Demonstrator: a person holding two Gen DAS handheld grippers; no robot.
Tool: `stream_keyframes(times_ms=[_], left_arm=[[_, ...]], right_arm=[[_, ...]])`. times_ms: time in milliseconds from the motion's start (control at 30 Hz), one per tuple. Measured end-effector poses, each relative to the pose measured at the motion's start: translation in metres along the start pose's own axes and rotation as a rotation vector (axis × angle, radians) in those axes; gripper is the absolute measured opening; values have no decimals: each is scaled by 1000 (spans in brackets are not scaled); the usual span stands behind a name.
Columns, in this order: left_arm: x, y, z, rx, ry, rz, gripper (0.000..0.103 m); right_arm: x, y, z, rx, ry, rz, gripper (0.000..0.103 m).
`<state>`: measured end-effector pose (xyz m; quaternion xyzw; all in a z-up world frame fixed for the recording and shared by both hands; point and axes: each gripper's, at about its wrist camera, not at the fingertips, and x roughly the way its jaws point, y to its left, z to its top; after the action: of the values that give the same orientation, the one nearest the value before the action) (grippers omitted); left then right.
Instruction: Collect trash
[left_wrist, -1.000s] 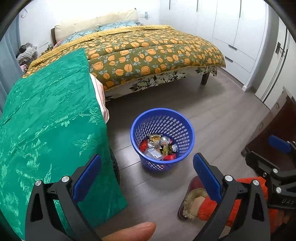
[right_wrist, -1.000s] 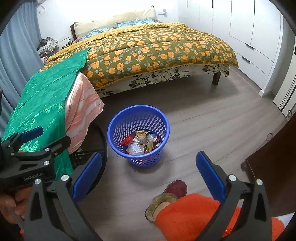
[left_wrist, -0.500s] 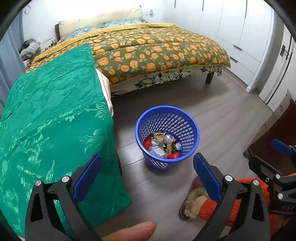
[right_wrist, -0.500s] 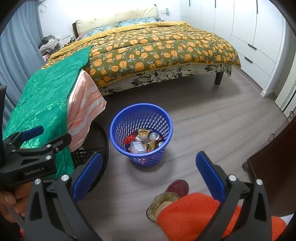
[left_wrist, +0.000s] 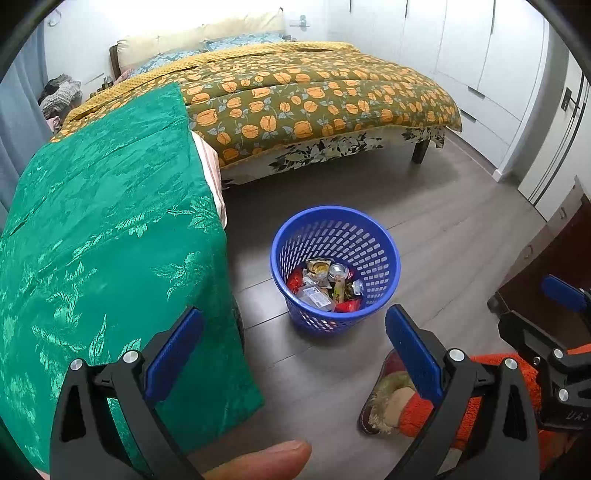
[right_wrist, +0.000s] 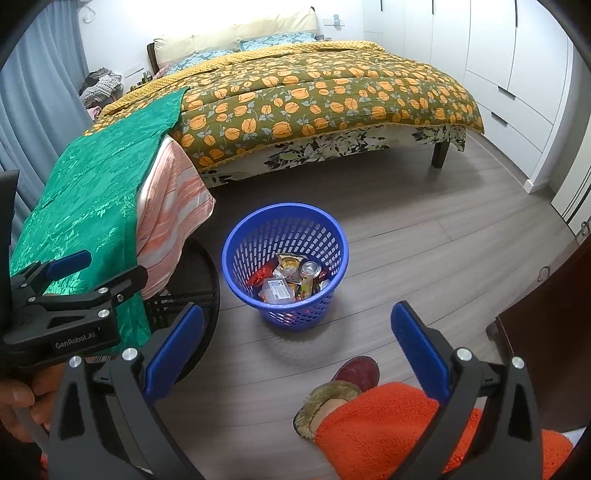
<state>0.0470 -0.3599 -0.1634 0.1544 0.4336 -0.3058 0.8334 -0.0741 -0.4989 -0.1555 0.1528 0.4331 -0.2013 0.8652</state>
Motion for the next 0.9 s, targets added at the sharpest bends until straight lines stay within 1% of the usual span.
stream_keyframes(times_ms=[900], left_arm=[[0,1,0,1,1,0,98]], right_arm=[[0,5,3,-11,-3,11,98]])
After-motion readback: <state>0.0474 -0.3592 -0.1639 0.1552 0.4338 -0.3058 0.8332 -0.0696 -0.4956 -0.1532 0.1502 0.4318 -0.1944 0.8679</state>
